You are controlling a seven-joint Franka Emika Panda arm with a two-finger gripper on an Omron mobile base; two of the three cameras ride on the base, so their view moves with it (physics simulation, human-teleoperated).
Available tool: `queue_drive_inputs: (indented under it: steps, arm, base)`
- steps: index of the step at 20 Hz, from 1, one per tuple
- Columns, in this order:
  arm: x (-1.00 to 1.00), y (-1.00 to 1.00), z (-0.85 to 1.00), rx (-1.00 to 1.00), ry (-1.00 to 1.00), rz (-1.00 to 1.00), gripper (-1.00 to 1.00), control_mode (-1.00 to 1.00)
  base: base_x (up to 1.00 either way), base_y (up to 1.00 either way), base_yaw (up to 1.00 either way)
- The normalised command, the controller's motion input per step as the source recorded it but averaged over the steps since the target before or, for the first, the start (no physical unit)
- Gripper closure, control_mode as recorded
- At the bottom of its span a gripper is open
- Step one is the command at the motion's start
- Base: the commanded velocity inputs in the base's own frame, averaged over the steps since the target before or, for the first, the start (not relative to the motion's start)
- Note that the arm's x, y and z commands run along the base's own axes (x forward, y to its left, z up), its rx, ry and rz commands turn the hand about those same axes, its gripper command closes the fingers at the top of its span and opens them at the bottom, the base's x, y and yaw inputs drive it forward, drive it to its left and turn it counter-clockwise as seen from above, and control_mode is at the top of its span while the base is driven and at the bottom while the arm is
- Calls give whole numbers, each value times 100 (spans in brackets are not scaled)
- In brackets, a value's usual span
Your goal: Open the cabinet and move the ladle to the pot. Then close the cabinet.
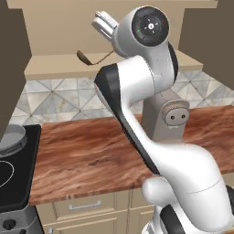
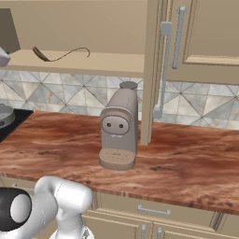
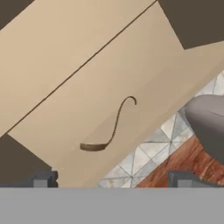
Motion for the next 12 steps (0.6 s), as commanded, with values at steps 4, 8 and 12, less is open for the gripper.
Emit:
queue_drive_inputs:
  steps: [4,8,12]
  arm:
    - [25,-2,-1,0,25,0,-100,-100]
    - [7,-11,-11,1,4,1,-100,-100]
    - [5,-16,-32,11,0,2,-100,-100]
  base:
    - [0,0,0]
    - [0,0,0]
    - [0,0,0]
